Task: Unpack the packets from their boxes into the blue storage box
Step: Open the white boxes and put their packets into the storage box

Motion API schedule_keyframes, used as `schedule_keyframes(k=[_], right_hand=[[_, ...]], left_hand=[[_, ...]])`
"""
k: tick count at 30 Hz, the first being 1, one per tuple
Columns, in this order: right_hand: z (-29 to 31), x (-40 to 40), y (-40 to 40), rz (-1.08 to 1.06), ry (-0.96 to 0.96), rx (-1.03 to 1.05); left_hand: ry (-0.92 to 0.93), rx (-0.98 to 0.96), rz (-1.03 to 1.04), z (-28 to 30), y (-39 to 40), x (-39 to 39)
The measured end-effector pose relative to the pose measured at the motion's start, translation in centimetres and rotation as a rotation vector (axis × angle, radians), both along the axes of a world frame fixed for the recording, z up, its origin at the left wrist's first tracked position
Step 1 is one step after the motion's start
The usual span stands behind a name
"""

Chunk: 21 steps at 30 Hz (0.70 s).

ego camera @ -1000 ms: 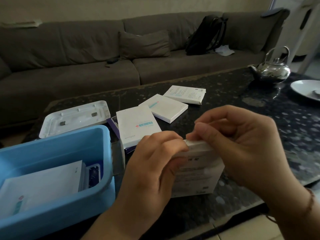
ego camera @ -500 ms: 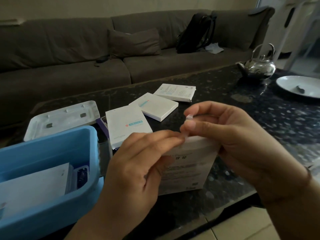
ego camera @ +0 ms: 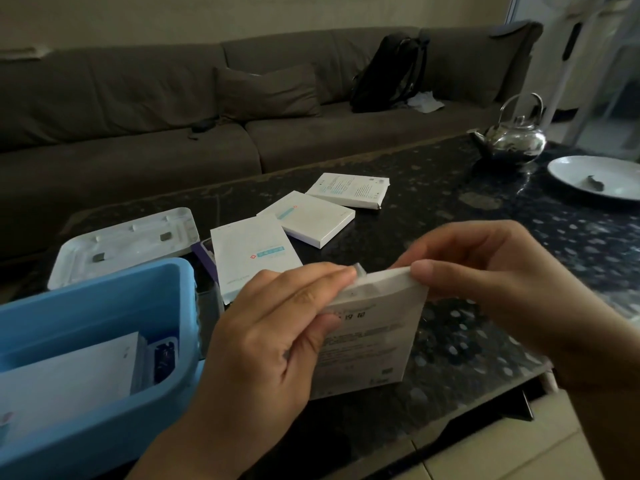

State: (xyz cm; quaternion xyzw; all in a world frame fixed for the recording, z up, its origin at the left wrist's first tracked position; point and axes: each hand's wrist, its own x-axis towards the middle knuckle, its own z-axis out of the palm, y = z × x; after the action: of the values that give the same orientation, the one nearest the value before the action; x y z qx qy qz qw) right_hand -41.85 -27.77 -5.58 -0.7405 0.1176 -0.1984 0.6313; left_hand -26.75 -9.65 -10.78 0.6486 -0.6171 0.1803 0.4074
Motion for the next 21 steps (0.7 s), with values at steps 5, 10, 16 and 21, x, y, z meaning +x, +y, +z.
schedule_keyframes(k=[5, 10, 16, 21], right_hand=[[-0.3, 0.2, 0.8, -0.075, -0.085, -0.244], [-0.7, -0.1, 0.2, -0.021, -0.081, -0.253], [-1.2, 0.6, 1.1, -0.053, -0.147, -0.448], [-1.5, 1.1, 2.1, -0.124, -0.216, -0.712]], left_hand=[[0.020, -0.006, 0.007, 0.0, 0.2, 0.2], [0.046, -0.025, -0.010, -0.1, 0.2, 0.0], [0.253, -0.058, -0.046, -0.2, 0.6, -0.5], [0.354, -0.072, -0.073, -0.3, 0.6, -0.8]])
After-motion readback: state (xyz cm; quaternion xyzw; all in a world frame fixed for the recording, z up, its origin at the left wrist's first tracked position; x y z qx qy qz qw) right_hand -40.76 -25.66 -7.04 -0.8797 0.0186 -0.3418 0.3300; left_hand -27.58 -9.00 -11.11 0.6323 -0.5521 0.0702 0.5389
